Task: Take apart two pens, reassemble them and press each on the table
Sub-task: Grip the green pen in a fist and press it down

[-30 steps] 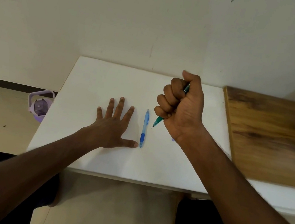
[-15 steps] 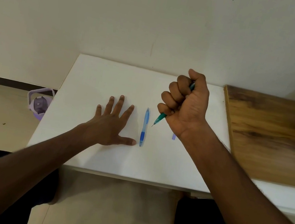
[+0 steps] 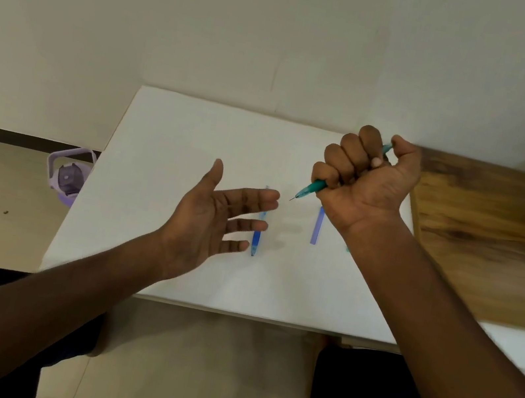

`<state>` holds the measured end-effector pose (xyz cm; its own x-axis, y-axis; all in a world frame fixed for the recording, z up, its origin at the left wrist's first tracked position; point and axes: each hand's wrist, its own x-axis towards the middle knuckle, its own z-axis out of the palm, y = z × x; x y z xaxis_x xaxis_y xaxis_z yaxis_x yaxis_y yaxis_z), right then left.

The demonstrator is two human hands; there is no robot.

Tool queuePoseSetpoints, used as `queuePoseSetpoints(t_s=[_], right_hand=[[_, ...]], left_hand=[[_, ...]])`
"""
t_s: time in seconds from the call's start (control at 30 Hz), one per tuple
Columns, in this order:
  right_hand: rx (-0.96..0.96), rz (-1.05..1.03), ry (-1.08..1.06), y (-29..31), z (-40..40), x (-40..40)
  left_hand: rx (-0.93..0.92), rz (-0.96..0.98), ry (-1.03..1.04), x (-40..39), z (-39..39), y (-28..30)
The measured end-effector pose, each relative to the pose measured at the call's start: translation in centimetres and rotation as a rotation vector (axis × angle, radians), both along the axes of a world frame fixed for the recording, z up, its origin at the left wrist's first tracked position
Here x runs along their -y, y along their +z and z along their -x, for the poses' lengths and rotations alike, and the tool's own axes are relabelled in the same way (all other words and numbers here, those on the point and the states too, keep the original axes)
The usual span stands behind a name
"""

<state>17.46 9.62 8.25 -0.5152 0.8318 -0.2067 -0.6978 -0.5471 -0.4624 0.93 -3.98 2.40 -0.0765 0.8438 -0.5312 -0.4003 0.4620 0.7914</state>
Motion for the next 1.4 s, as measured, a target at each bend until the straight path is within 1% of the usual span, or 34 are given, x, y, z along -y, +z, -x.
queuePoseSetpoints(t_s=[0.23,0.37,0.53,0.7,0.9,1.17,1.27,1.33,1.37,1.4], right_hand=[[0.014,-0.011,-0.043,0.2,-0.1,0.0],[0.016,0.049,-0.045,-0.1,0.0,0.0],[0.002,0.121,-0.057,-0.2,-0.2,-0.1],[0.003,0.150,-0.075,-0.3,-0.1,-0.1],[0.018,0.105,-0.091,-0.3,-0.2,-0.3],[0.034,0.007,-0.104,-0.2,-0.1,-0.4],[0.018,0.014,-0.085,-0.4,-0.1,-0.4],[0.029,0.032,-0.073,-0.4,0.0,-0.5],[0.048,0.044,-0.068,-0.4,0.0,-0.7],[0.088,0.063,-0.063,-0.3,0.1,-1.0]], left_hand=[[0.153,-0.063,-0.089,0.2,-1.3,0.1],[0.246,-0.119,-0.109,0.3,-1.4,0.0],[0.302,-0.158,-0.137,0.3,-1.5,-0.1],[0.273,-0.144,-0.141,0.1,-1.5,-0.5],[0.253,-0.128,-0.147,0.0,-1.4,-1.1],[0.350,-0.170,-0.152,0.2,-1.8,-0.6],[0.362,-0.169,-0.143,0.2,-1.8,-0.6],[0.320,-0.154,-0.134,0.0,-1.6,-0.7],[0.253,-0.136,-0.122,-0.2,-1.5,-0.8],[0.146,-0.112,-0.101,-0.3,-1.2,-1.0]])
